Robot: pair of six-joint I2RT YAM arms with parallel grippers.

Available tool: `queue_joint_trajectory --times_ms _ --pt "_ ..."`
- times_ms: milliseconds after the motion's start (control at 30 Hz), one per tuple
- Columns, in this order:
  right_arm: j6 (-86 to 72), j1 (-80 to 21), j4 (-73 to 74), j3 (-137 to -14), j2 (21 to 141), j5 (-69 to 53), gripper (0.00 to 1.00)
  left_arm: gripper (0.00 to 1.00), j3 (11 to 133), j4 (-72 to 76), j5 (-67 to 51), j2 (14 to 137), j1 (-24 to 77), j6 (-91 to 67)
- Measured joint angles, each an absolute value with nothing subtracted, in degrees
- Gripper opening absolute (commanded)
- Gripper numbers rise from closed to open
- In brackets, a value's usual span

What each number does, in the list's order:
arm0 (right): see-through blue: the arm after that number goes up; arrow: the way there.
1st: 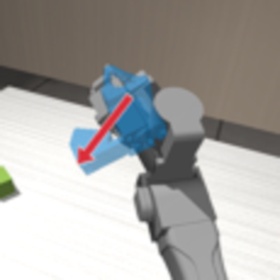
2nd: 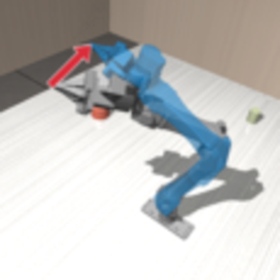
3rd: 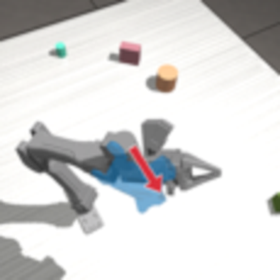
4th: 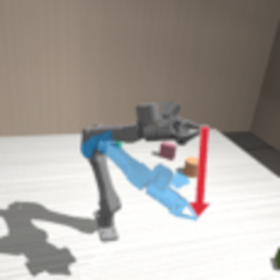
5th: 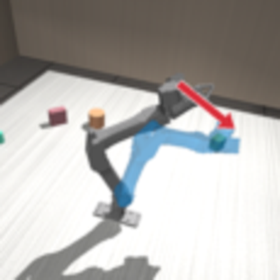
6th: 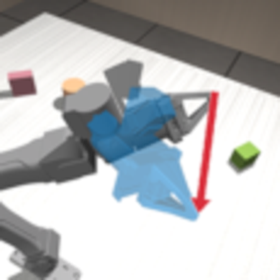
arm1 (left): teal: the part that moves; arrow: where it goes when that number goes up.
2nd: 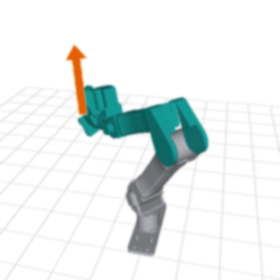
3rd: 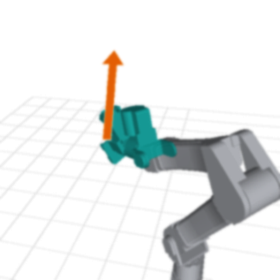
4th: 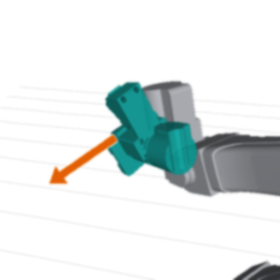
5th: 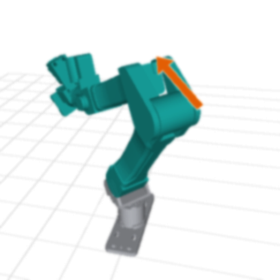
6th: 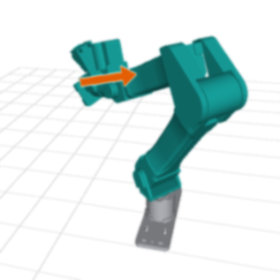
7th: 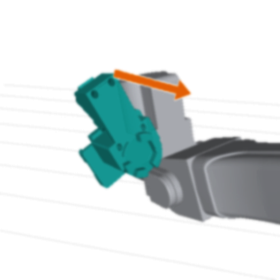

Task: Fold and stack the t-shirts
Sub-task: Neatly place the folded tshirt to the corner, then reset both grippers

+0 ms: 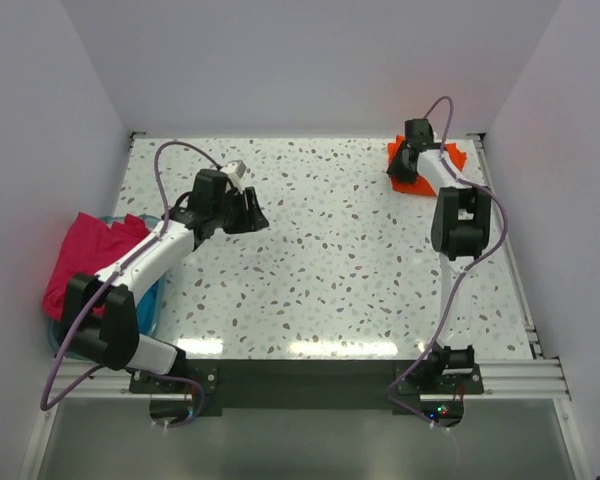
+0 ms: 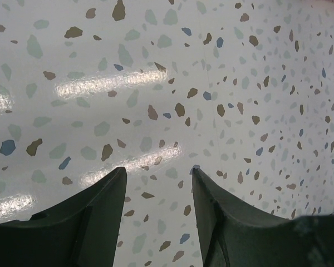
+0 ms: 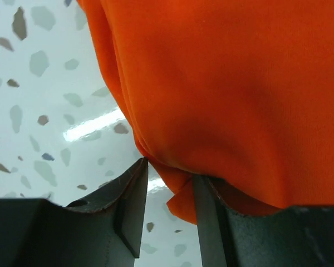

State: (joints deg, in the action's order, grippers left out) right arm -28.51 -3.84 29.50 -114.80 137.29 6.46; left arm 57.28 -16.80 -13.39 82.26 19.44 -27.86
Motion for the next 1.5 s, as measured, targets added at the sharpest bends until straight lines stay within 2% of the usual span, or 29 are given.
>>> queue_joint_trajectory --times_ms 467,567,733,967,1233,1500 --pt "-28.3 3.5 29.8 -115.2 137.5 6.5 0.43 0.56 57.3 -15.9 -14.4 82.3 19.2 -27.9" --pt "-27.8 4.2 29.1 -114.9 137.5 6.0 0.47 0.56 57.3 -15.9 -14.4 82.3 19.2 -27.9" --pt "-26.4 4.8 26.4 -112.8 136.4 2.2 0.62 0.57 57.3 -15.9 -14.4 82.3 19.1 -27.9" --pt "-25.1 3.0 25.9 -108.4 131.8 -3.6 0.7 0.59 57.3 -15.9 -13.9 80.8 16.8 -28.3" --pt "-25.4 -6.8 24.3 -97.6 113.4 -5.1 0.73 0.61 55.9 -16.1 -11.2 74.3 11.8 -29.6" --pt "-27.6 -20.6 16.5 -73.0 87.0 -4.1 0.74 0.61 49.9 -16.1 -9.8 66.3 10.9 -31.7"
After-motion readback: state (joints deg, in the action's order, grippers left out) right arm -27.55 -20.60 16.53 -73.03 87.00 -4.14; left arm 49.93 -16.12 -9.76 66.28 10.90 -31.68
